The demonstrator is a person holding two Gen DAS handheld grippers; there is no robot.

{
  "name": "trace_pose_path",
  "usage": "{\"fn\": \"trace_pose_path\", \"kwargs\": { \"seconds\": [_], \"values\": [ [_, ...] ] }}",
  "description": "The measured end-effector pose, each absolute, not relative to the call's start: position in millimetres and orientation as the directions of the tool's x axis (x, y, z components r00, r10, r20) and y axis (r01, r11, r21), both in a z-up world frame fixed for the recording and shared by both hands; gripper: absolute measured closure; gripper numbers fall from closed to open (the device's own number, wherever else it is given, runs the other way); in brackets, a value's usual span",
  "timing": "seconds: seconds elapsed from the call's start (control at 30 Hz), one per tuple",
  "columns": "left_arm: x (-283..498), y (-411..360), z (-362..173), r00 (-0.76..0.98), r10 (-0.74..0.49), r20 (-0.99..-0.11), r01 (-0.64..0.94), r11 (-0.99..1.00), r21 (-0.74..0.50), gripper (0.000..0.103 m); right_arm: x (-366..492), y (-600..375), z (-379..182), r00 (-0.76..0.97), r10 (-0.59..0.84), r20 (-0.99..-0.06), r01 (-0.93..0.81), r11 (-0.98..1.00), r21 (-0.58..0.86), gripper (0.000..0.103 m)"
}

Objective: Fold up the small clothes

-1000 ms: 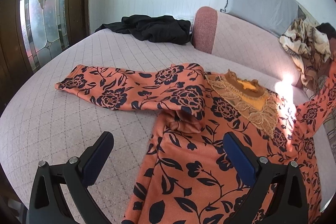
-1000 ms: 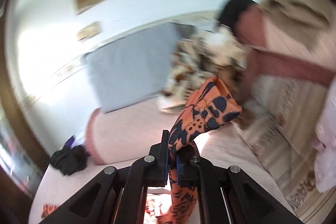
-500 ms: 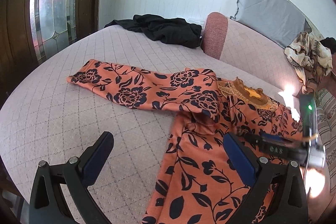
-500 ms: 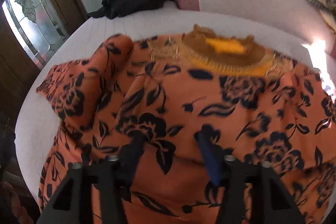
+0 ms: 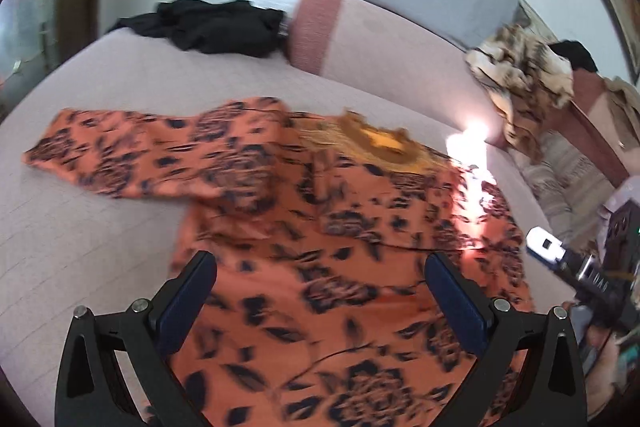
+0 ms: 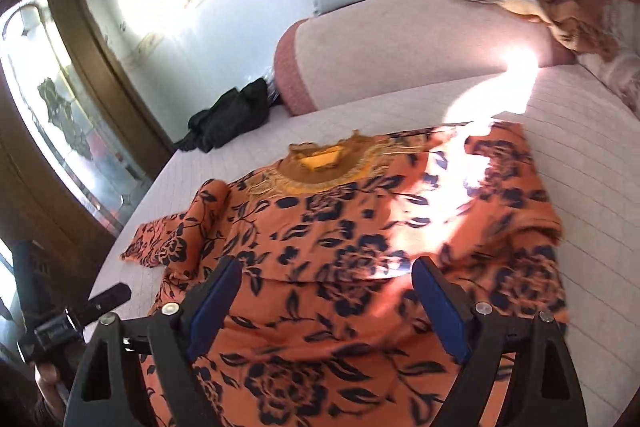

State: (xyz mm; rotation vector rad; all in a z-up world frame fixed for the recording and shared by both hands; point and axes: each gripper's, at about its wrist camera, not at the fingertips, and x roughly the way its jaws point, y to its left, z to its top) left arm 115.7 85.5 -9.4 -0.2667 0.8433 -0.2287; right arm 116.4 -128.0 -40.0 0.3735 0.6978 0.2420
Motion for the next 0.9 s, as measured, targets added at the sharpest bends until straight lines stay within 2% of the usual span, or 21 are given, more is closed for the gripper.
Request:
{"fn": "trace_pose_path", "kwargs": {
  "seconds": [0.07, 0.17, 0.23, 0.3, 0.37, 0.47, 0.5, 0.57, 0.77, 0.9],
  "values": [
    [140, 66, -11, 0.601, -0.343, -0.722, 0.109, 0.930, -0.351, 0.000, 108, -148, -45, 0.758, 0.339, -0.558, -0.070, 0.892, 0.446, 0.014],
    [176, 44, -27, 0.539, -0.347, -0.767, 0.074, 0.927, -0.367, 0.005, 99, -180, -38, 0.780, 0.360, -0.511, -0.036, 0.842, 0.538, 0.014],
    [197, 35, -43, 0.497, -0.306, -0.812, 0.037, 0.942, -0.333, 0.019, 94, -198, -31, 0.808, 0.370, -0.459, -0.038, 0.809, 0.586, 0.014],
    [210, 32, -60, 0.448, -0.274, -0.851, 0.011, 0.953, -0.301, 0.028, 90, -213, -31, 0.831, 0.352, -0.430, -0.012, 0.785, 0.619, 0.014],
    [219, 33, -78, 0.392, -0.246, -0.886, -0.031, 0.959, -0.280, 0.041, 89, -228, -37, 0.840, 0.340, -0.422, 0.027, 0.751, 0.660, 0.014],
    [219, 36, -77, 0.426, -0.182, -0.886, -0.070, 0.970, -0.233, 0.077, 89, -249, -48, 0.841, 0.360, -0.405, 0.069, 0.671, 0.739, 0.014],
    [218, 38, -75, 0.426, -0.166, -0.889, -0.078, 0.973, -0.219, 0.095, 89, -253, -50, 0.841, 0.366, -0.398, 0.076, 0.650, 0.757, 0.014],
    [215, 43, -66, 0.455, -0.182, -0.872, -0.080, 0.967, -0.243, 0.096, 90, -259, -53, 0.843, 0.376, -0.386, 0.082, 0.618, 0.782, 0.014],
    [179, 51, -8, 0.640, -0.116, -0.759, -0.047, 0.981, -0.190, 0.096, 90, -259, -53, 0.840, 0.397, -0.369, 0.064, 0.603, 0.795, 0.014],
    [185, 61, -44, 0.551, -0.052, -0.833, -0.100, 0.987, -0.128, 0.096, 90, -264, -56, 0.839, 0.399, -0.370, 0.072, 0.592, 0.802, 0.014]
  ]
}}
